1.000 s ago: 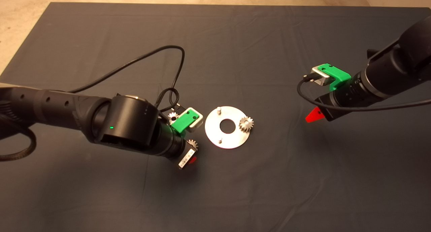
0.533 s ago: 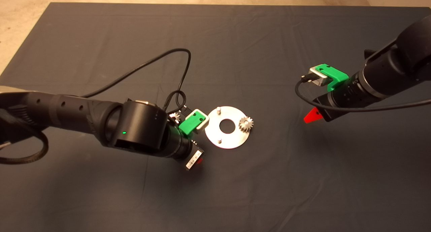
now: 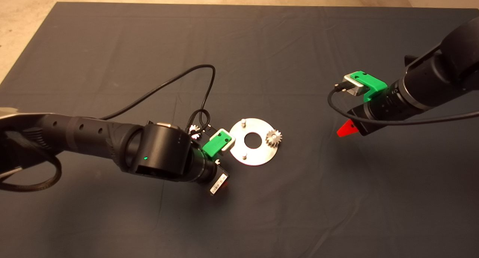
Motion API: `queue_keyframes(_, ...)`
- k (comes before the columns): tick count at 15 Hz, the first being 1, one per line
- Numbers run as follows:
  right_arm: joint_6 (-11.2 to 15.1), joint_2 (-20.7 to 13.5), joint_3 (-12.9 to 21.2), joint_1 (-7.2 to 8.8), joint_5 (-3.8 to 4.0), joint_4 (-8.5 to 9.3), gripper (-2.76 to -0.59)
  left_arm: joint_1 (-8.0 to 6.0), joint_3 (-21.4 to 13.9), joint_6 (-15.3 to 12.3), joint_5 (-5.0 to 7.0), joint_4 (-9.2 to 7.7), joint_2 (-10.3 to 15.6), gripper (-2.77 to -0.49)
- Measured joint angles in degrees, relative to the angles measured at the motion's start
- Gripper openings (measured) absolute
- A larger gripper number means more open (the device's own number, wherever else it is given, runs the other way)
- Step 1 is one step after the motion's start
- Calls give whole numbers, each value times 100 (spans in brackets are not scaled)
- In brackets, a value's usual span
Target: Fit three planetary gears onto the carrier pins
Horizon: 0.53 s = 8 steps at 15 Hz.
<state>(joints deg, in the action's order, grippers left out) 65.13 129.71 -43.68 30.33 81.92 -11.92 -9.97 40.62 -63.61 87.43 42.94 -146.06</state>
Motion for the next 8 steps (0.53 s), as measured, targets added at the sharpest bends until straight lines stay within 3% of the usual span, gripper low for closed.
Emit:
queue_keyframes(2,0,-2,13,1,-12,0,-189,44,26,7,0,130,0,-134)
queue_keyframes(5,2,0,110,1,-119,0,-189,110,23,94,-2,273,0,-134)
queue_keyframes(8,0,-2,115,1,-113,2,-189,118,23,143,16,282,2,-134)
